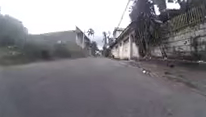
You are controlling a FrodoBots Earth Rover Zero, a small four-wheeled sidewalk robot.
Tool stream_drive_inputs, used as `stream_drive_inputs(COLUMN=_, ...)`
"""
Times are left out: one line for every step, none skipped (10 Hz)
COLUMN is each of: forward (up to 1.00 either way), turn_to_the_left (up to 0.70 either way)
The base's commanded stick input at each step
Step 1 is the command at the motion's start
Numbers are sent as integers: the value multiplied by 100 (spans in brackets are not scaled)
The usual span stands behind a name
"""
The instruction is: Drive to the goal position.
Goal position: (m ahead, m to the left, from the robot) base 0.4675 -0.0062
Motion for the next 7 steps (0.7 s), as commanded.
stream_drive_inputs(forward=100, turn_to_the_left=-8)
stream_drive_inputs(forward=100, turn_to_the_left=-13)
stream_drive_inputs(forward=100, turn_to_the_left=-17)
stream_drive_inputs(forward=100, turn_to_the_left=-22)
stream_drive_inputs(forward=100, turn_to_the_left=-26)
stream_drive_inputs(forward=100, turn_to_the_left=-31)
stream_drive_inputs(forward=100, turn_to_the_left=-36)
